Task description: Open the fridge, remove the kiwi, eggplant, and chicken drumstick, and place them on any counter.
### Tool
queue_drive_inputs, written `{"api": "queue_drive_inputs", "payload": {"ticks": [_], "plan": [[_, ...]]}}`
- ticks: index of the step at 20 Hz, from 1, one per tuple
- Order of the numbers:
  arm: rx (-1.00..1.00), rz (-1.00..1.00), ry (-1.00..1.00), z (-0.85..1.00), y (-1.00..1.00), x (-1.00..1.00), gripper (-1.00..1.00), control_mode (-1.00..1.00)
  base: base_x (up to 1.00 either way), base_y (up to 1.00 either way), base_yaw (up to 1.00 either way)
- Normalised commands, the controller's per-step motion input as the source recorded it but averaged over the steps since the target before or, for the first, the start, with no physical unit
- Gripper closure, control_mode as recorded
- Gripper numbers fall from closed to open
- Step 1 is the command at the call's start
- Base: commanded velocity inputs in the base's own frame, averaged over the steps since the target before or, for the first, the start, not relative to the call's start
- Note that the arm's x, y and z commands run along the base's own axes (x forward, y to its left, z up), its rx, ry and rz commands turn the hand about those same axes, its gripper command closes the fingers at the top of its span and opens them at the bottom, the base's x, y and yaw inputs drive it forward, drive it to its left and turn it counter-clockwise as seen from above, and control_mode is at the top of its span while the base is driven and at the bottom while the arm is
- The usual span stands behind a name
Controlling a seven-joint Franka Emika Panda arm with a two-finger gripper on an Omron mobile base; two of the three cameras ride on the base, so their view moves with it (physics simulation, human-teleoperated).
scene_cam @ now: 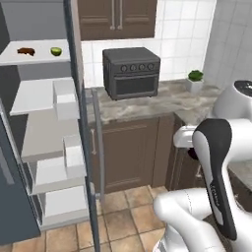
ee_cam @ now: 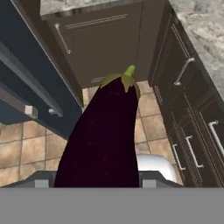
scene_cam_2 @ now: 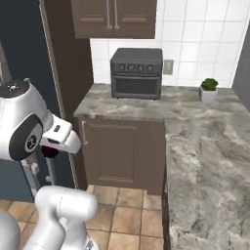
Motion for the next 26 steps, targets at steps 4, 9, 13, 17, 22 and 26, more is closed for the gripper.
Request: {"api": "queue_drive_inputs", "payload": {"ticks": [4,9,13,17,22,26], "plan": [[0.0,0.0,0.0,0.0,0.0,0.0,1.0,1.0,-0.63,0.02,-0.69],[0.0,0.0,0.0,0.0,0.0,0.0,1.0,1.0,-0.51,0.18,-0.85],[0.0,0.0,0.0,0.0,0.0,0.0,1.0,1.0,-0.22,0.02,-0.93],[0.0,0.0,0.0,0.0,0.0,0.0,1.0,1.0,-0.2,0.0,-0.91],[0.0,0.0,0.0,0.0,0.0,0.0,1.0,1.0,-0.33,0.0,-0.86],[0.0,0.0,0.0,0.0,0.0,0.0,1.0,1.0,-0.2,0.0,-0.68]]}}
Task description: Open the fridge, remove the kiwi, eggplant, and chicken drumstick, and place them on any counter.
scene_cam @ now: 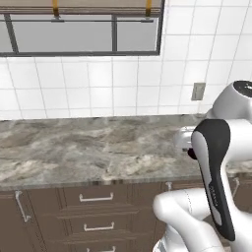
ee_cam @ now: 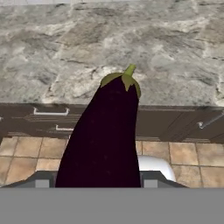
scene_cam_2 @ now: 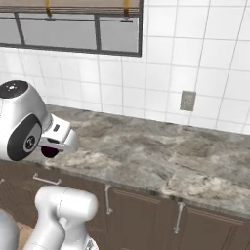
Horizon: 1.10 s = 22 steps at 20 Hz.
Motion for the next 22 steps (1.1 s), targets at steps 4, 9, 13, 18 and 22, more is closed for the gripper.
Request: {"api": "queue_drive_inputs", "payload": {"ticks": [4,9,13,18,22], "plan": [[0.0,0.0,0.0,0.0,0.0,0.0,1.0,1.0,0.01,-0.01,-0.41],[0.0,0.0,0.0,0.0,0.0,0.0,1.0,1.0,0.24,-0.12,-0.12],[0.0,0.0,0.0,0.0,0.0,0.0,1.0,1.0,0.34,-0.07,-0.01],[0.0,0.0,0.0,0.0,0.0,0.0,1.0,1.0,0.62,0.0,0.0],[0.0,0.0,0.0,0.0,0.0,0.0,1.0,1.0,0.63,0.0,0.0]]}}
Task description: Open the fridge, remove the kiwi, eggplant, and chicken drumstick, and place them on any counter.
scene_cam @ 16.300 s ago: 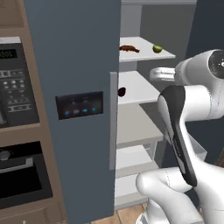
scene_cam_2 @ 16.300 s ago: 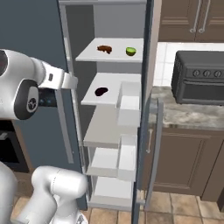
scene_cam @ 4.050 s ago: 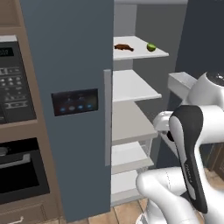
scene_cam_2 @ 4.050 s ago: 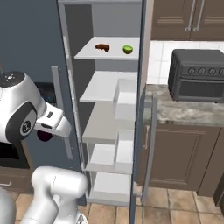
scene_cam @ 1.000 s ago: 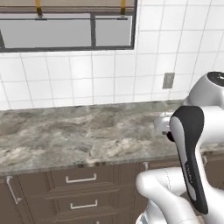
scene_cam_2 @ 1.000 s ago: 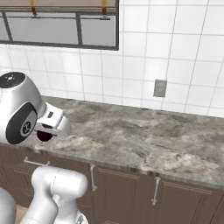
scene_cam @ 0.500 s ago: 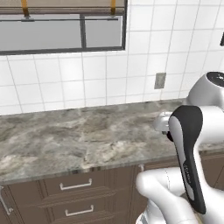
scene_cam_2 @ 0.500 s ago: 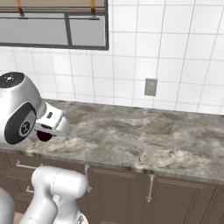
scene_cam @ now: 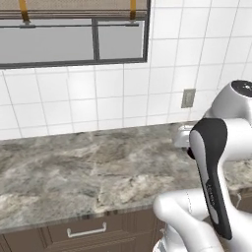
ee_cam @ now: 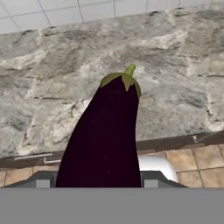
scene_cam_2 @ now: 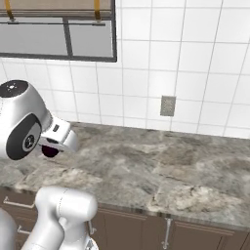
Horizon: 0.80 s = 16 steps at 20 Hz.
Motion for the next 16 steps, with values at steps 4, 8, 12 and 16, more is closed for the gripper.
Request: {"api": "queue_drive_inputs", "payload": {"ticks": [4,8,12,16], "plan": [[0.03,0.01,0.11,-0.13,-0.05,0.4,1.0,-1.0,0.13,0.0,0.0],[0.08,0.03,0.26,-0.35,-0.11,0.56,1.0,-1.0,0.0,0.0,0.0],[0.06,0.01,0.27,-0.43,-0.14,0.87,1.0,-1.0,0.0,0.0,0.0],[-0.01,0.0,0.21,-0.65,0.0,1.0,1.0,-1.0,0.0,0.0,0.0]]}}
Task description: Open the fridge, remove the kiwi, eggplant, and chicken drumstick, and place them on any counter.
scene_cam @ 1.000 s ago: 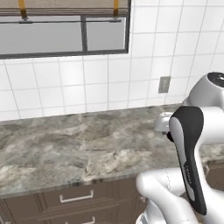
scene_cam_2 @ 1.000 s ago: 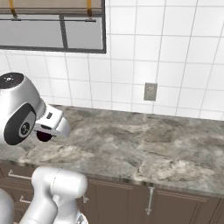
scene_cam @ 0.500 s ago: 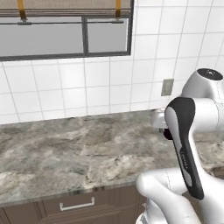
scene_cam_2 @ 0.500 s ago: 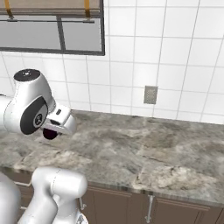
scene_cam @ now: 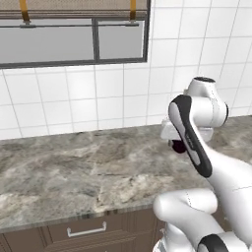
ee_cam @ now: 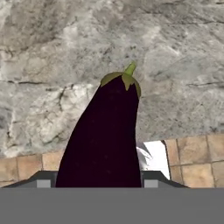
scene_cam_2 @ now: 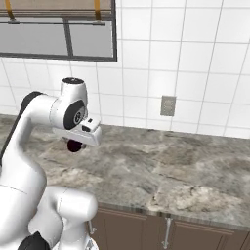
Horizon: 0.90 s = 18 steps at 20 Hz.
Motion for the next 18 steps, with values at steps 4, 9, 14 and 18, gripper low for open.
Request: {"api": "queue_drive_inputs", "payload": {"ticks": [4,9,14,18], "plan": [[-0.12,-0.1,0.07,-0.81,0.0,0.99,1.0,-1.0,0.0,0.0,0.0],[-0.02,-0.11,0.01,-0.83,-0.01,0.9,1.0,-1.0,0.0,0.0,0.0],[0.01,-0.03,0.07,-0.72,-0.2,0.59,1.0,-1.0,0.0,0.0,0.0],[0.01,-0.03,0.11,-0.72,-0.09,0.19,1.0,-1.0,0.0,0.0,0.0]]}}
